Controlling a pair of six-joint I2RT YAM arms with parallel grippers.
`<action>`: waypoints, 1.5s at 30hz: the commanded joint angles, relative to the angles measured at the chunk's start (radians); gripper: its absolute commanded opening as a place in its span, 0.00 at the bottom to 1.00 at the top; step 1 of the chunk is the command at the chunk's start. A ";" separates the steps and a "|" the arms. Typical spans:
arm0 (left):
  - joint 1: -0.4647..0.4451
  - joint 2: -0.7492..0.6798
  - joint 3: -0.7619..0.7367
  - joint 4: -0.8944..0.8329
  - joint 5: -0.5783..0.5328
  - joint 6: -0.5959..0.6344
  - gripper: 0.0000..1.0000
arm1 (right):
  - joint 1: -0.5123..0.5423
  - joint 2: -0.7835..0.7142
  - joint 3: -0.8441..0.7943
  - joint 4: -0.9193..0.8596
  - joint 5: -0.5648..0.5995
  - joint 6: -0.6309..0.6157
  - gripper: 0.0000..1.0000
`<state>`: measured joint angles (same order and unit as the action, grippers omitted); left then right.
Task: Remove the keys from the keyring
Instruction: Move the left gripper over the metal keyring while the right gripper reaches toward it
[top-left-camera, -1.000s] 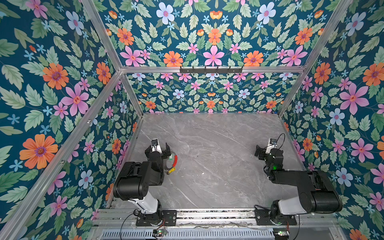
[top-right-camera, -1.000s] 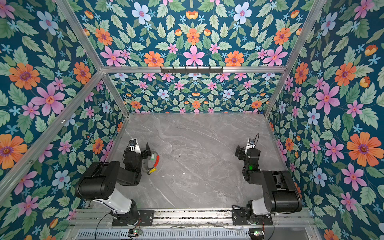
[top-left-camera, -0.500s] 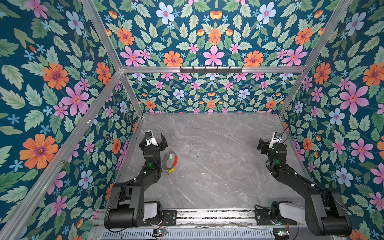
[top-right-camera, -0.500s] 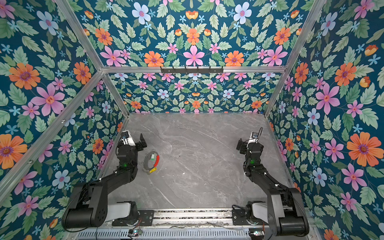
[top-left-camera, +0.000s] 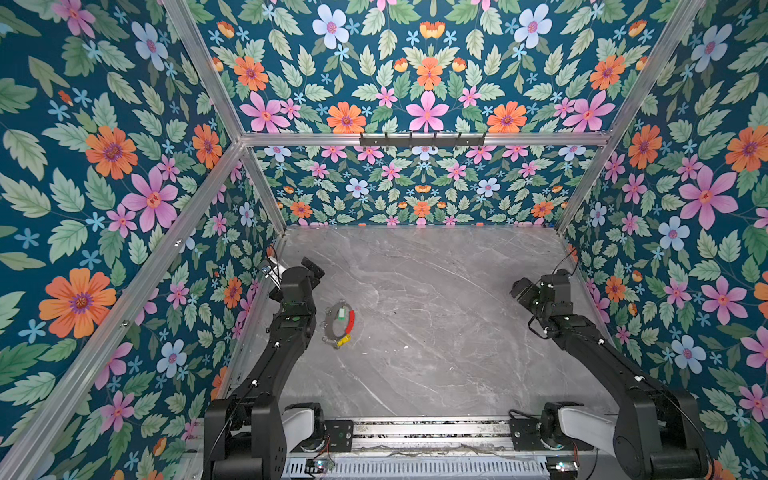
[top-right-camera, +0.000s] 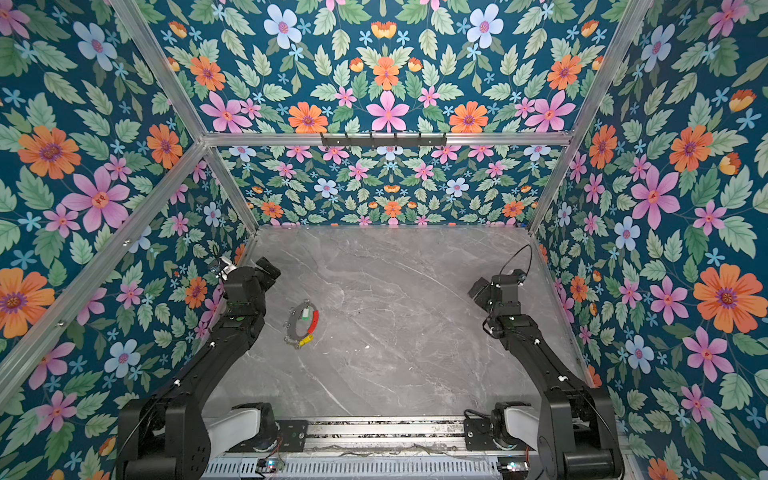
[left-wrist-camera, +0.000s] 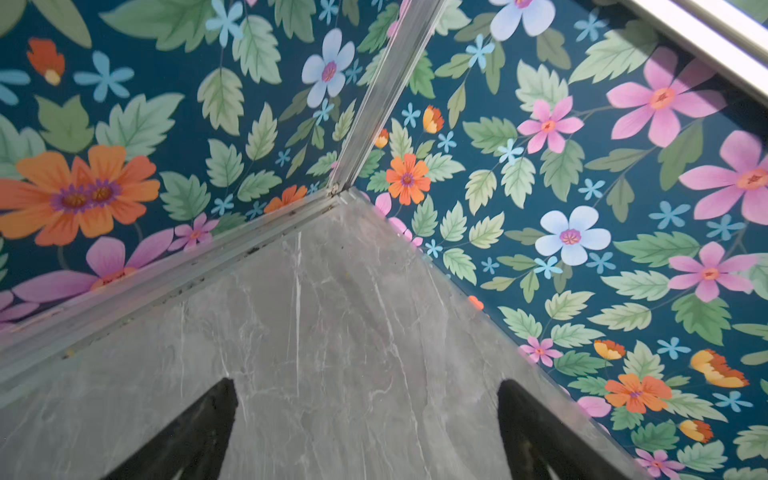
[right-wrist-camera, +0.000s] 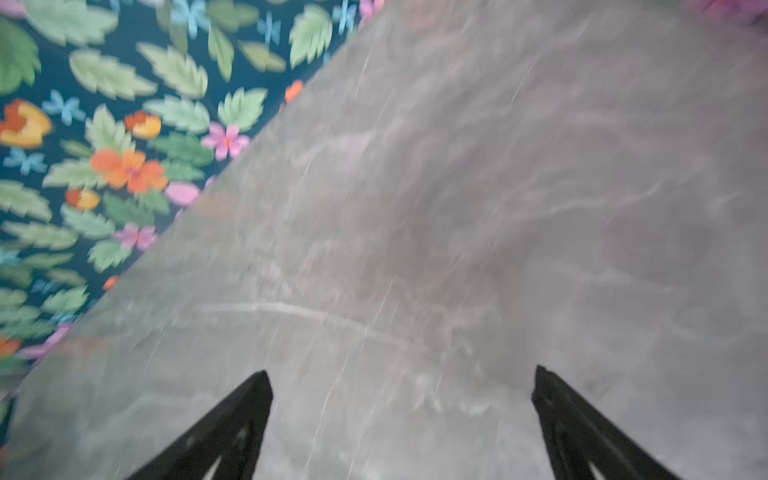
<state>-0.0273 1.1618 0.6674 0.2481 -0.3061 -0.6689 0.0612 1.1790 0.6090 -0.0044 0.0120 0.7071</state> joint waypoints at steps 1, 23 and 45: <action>0.000 -0.013 0.000 -0.087 0.127 -0.062 1.00 | 0.062 -0.001 0.014 0.031 -0.148 0.040 0.99; -0.002 -0.079 -0.287 -0.217 0.298 -0.109 0.64 | 0.517 0.141 0.127 -0.070 -0.078 -0.115 0.92; -0.151 0.245 -0.095 -0.349 0.115 0.035 0.62 | 0.519 0.208 0.164 -0.114 -0.118 -0.136 0.90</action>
<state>-0.1539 1.3842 0.5434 -0.0452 -0.1211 -0.6518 0.5789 1.3846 0.7639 -0.1093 -0.1047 0.5903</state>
